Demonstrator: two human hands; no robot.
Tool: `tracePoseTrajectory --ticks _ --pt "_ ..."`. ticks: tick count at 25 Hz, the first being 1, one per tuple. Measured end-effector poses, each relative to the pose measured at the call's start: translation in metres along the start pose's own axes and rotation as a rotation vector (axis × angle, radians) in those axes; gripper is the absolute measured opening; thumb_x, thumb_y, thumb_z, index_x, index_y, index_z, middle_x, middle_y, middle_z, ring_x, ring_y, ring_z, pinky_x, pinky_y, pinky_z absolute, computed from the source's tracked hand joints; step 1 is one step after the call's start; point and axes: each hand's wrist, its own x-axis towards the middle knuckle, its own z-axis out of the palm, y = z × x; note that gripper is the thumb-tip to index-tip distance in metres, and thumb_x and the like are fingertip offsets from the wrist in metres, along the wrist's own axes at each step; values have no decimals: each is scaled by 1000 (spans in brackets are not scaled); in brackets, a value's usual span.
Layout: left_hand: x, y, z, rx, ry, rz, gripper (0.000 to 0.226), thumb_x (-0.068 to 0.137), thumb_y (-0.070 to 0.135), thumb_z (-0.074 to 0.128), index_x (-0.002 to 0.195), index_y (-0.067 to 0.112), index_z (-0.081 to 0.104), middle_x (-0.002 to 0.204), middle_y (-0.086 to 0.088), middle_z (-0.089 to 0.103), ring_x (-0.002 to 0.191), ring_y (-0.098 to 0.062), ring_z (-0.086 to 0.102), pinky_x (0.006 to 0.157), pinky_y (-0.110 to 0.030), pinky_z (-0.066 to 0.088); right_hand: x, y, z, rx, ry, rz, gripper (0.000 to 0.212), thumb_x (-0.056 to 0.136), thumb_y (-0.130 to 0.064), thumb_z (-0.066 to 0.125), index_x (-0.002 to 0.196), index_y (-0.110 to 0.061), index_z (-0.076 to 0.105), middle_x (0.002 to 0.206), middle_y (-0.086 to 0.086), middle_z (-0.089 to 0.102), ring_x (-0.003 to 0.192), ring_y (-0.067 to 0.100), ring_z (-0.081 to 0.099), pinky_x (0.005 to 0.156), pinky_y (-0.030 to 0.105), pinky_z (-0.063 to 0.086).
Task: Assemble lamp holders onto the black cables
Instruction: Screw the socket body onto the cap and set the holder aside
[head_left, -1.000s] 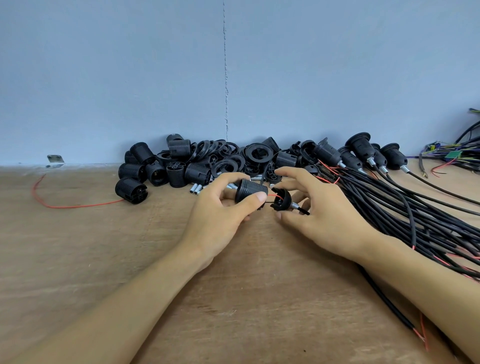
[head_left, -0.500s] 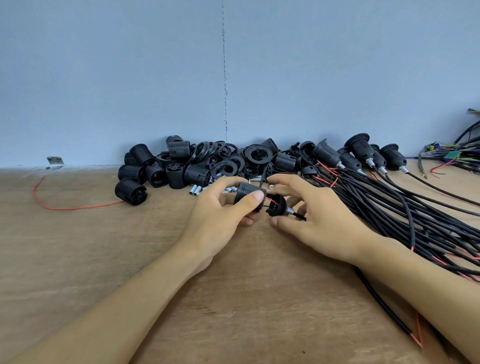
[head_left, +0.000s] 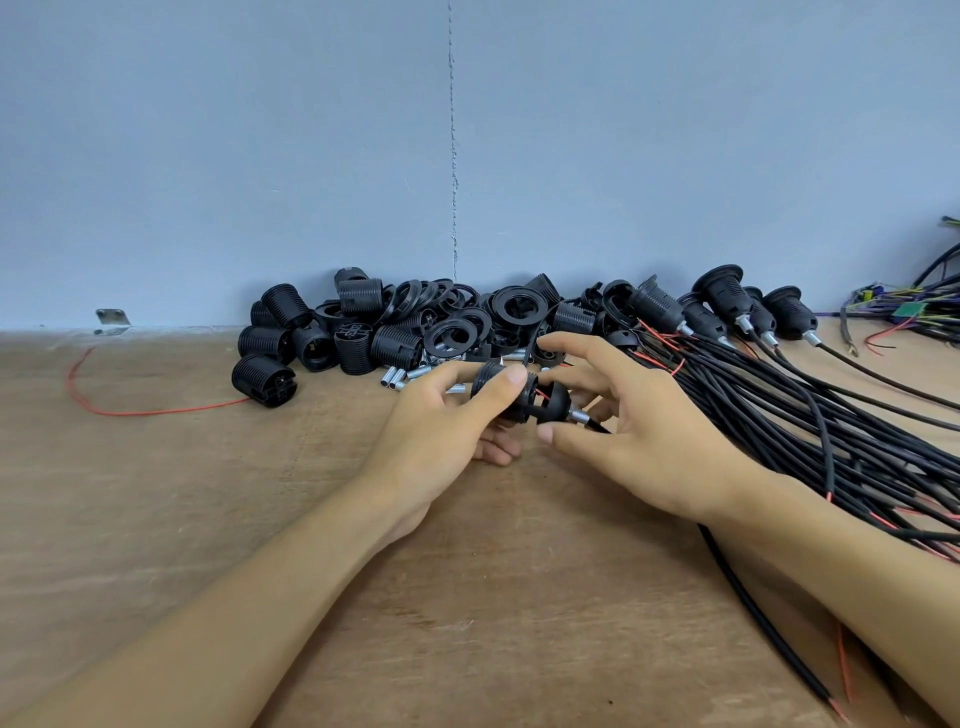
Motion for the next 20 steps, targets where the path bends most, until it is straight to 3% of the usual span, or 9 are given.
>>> tracePoseTrajectory --ticks 3,5,8,11,15,20 --pt "0 2 1 36 17 -16 53 75 58 76 106 14 71 76 -8 75 58 -22 68 54 -28 55 1 -2 0 56 -7 19 59 84 -31 79 133 -41 47 108 -47 60 95 9 63 75 22 50" --pt "0 1 3 72 36 3 49 77 57 77 105 17 71 77 -7 76 56 -21 68 52 -28 55 1 -4 1 41 -24 4 57 85 -30 78 131 -37 46 105 -50 58 96 9 63 72 18 48" --pt "-2 -1 4 117 55 28 36 84 50 78 106 22 71 81 -4 77 57 -20 69 54 -29 55 1 -4 2 7 -34 -30 61 86 -26 79 134 -34 44 108 -52 57 72 3 57 66 10 42" --pt "-6 0 5 206 18 69 27 85 52 76 100 31 73 81 3 77 64 -17 71 61 -33 56 1 -1 4 -9 -25 -20 63 84 -24 79 136 -34 44 110 -40 65 80 7 58 72 12 42" --pt "-13 2 14 480 39 213 34 65 62 79 88 39 69 82 17 73 76 1 67 67 -18 50 0 3 5 4 -16 -23 58 83 -4 69 129 -36 54 105 -23 71 80 9 59 70 11 43" --pt "-12 -1 15 530 139 248 28 70 48 83 86 30 68 77 17 70 70 1 63 60 -10 44 -1 1 9 -71 -11 -57 52 82 -12 73 124 -41 63 94 -25 65 75 6 59 65 8 42"
